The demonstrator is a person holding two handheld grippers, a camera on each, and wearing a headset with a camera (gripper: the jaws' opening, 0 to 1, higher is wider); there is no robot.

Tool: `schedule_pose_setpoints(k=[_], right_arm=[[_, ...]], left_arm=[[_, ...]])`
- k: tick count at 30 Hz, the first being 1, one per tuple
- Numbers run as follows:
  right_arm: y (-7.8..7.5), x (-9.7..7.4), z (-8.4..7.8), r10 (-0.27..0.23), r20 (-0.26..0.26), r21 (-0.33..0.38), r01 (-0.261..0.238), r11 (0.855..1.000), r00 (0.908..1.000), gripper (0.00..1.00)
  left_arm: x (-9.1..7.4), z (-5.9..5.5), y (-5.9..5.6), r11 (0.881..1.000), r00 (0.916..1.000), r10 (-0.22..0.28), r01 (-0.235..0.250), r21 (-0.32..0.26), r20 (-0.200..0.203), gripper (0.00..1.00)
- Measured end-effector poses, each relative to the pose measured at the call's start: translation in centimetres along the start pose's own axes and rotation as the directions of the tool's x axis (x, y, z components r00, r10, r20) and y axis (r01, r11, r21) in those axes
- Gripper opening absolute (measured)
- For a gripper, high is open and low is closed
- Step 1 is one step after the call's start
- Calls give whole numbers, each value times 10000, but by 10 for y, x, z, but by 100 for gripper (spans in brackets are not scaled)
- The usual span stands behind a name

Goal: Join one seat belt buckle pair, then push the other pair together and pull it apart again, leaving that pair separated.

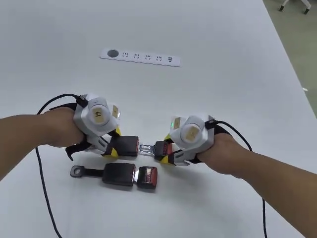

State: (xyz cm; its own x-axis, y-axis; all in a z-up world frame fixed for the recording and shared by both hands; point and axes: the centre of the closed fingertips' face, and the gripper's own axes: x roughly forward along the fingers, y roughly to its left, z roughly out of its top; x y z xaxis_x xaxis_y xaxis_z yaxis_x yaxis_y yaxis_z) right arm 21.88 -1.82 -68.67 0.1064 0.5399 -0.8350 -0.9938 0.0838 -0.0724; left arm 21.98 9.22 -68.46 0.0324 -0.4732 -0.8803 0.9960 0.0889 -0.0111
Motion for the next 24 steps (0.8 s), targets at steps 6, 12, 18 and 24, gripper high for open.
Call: schedule_pose_setpoints(k=[6,12,18,24], right_arm=[[-3,-21,-36,-161,-215,312,168,9994,9996,33],[-5,-42,-71,-192,-549,522,221,9984,9983,33],[-2,-55,-89,-149,-641,656,191,9977,9978,33],[-9,-54,-89,-368,-726,725,421,9965,9967,39]], left_arm=[[0,0,0,10000,10000,16,-16,-7,-40,32],[-1,2,-1,10000,10000,51,-52,-55,-82,32],[1,0,0,10000,9999,70,-71,-67,-84,32],[3,-3,4,9999,9999,87,-89,-137,-133,33]])
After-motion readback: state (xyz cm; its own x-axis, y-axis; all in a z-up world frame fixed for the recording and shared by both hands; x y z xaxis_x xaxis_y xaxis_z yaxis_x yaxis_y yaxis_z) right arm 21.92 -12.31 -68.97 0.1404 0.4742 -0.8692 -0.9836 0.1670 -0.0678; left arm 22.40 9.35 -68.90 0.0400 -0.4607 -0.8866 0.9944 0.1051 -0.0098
